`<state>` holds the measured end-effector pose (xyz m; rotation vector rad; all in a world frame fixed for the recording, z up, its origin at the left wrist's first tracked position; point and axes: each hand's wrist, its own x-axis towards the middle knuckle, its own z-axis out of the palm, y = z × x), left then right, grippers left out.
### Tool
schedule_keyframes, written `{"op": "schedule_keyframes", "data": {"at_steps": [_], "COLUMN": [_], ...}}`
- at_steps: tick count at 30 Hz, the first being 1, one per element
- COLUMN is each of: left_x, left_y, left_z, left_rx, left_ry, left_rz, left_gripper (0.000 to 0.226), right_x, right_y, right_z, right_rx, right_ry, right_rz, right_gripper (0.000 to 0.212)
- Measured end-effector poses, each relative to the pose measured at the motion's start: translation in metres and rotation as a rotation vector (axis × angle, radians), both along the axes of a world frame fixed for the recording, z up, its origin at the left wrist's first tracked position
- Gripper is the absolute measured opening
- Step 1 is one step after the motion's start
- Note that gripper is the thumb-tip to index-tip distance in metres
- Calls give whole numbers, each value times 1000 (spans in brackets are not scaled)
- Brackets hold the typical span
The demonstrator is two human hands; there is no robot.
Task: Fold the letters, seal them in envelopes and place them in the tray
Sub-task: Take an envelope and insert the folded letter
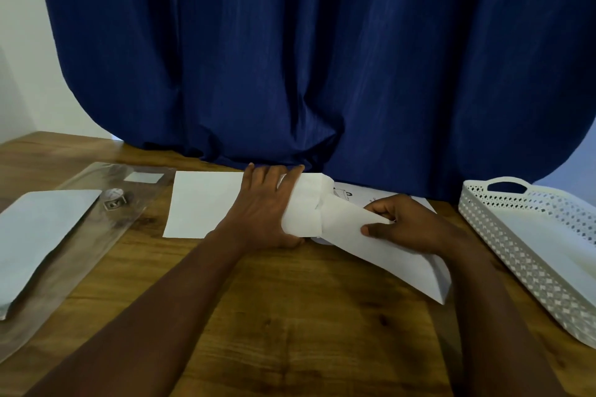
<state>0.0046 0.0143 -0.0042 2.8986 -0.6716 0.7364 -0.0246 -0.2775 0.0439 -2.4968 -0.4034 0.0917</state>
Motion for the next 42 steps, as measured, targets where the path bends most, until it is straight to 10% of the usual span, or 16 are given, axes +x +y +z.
{"op": "schedule_keyframes", "data": {"at_steps": [22,30,38,42], "left_x": [-7,-13,-6,-4], "left_y": [-12,-27,-7,2], "left_z": [3,0,3,6], "left_rx": [-27,-77,-83,-119], "left_ry": [-24,10,-75,-121], "left_rz": [-219,-335,-108,-7], "left_gripper": [126,122,113,114], "right_x": [3,7,10,8], "right_y": [9,30,2,-9], "right_z": [-2,-15,-7,-5], "right_rx": [216,148,169,414], "right_ry": [-87,-185,-141,91], "right_rz": [-97,-166,-313,-442], "right_gripper": [24,58,86,63]}}
